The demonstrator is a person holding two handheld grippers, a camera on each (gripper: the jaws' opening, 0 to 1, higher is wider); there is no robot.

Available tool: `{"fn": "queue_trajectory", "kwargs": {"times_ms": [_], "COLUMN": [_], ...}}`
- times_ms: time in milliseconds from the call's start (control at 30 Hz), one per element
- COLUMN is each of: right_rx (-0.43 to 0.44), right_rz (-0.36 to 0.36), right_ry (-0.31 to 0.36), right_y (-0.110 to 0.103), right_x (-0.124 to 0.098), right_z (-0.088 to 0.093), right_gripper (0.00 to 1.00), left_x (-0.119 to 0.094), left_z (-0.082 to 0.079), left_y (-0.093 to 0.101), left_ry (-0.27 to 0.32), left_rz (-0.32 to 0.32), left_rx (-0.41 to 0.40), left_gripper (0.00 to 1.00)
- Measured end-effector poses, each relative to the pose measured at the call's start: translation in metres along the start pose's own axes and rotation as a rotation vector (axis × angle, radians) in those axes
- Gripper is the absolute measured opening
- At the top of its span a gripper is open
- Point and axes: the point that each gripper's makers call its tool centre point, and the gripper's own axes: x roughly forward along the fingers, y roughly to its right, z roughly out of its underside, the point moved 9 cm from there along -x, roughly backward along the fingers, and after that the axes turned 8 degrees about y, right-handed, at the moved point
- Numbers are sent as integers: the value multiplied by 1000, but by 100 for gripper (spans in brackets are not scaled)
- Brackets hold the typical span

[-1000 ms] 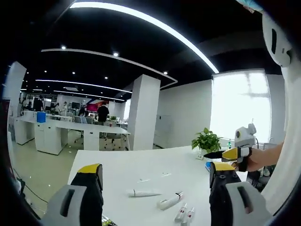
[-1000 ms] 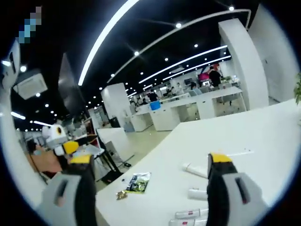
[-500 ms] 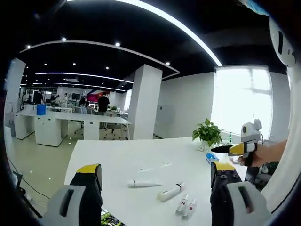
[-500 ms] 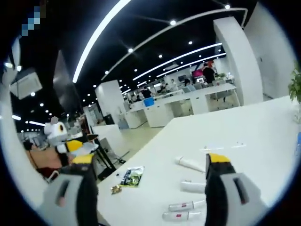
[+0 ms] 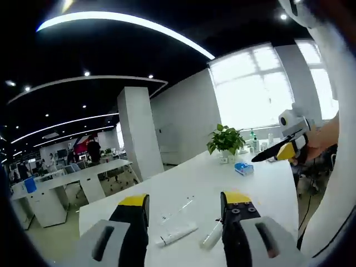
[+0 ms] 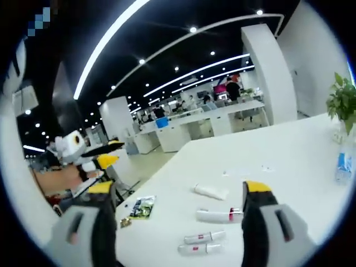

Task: Arrange the skincare products in the storage area until every visible bottle or jar stands upright without overlapping.

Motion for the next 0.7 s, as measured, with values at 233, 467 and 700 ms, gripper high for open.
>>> {"fn": "queue_trajectory", "kwargs": {"times_ms": [233, 467, 700], "right_rx": [-3, 31, 40], "right_rz": [45, 100, 127], "right_ry": [-21, -27, -49], "right_y": [11, 25, 30], "right_x": [-9, -12, -9], "right_z": [2, 6, 10], "right_gripper": [92, 92, 92], "left_x": [50, 98, 145], "left_z": [15, 33, 57], "left_y": [-27, -48, -69], "left_ry": [-103, -203, -283], "left_rz": [100, 244, 369], "left_rx": [28, 79, 45], "left_gripper": [67, 76, 78]}}
